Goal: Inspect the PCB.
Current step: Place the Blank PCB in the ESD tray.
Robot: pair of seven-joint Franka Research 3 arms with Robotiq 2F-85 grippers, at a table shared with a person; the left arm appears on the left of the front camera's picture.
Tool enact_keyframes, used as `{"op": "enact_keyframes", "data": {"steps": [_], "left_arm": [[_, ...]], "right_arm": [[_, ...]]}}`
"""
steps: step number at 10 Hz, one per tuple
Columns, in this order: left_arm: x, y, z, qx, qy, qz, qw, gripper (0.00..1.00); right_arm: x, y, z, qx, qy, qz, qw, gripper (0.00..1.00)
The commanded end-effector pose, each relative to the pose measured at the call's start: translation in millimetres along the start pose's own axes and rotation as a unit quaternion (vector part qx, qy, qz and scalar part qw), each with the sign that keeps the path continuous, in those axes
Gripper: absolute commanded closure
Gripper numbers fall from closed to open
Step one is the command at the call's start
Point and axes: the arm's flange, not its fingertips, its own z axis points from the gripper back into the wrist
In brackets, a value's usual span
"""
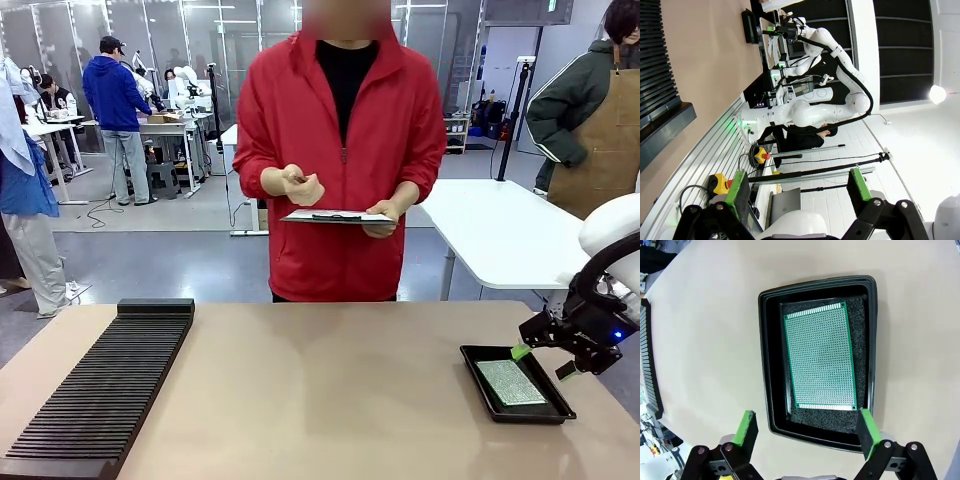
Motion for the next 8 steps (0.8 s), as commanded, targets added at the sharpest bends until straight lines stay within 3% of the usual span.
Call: {"op": "enact_keyframes", "data": {"steps": [1, 4, 6, 8], "left_arm": [[2, -2, 1, 0.009, 0.001, 0.006, 1.0, 0.0], [2, -2, 1, 0.009, 0.001, 0.006, 1.0, 0.0], [2, -2, 1, 0.009, 0.001, 0.006, 1.0, 0.0], [2, -2, 1, 0.009, 0.001, 0.006, 1.0, 0.0]], "right_arm": [[2, -1, -3, 0.003, -0.002, 0.007, 1.0, 0.0], [0, 0, 0, 0.0, 0.0, 0.0, 1.0, 0.0], [-12, 1, 51, 0.047, 0.008, -0.014, 0.999, 0.0], [-35, -25, 100, 0.137, 0.025, -0.042, 0.989, 0.0]]}}
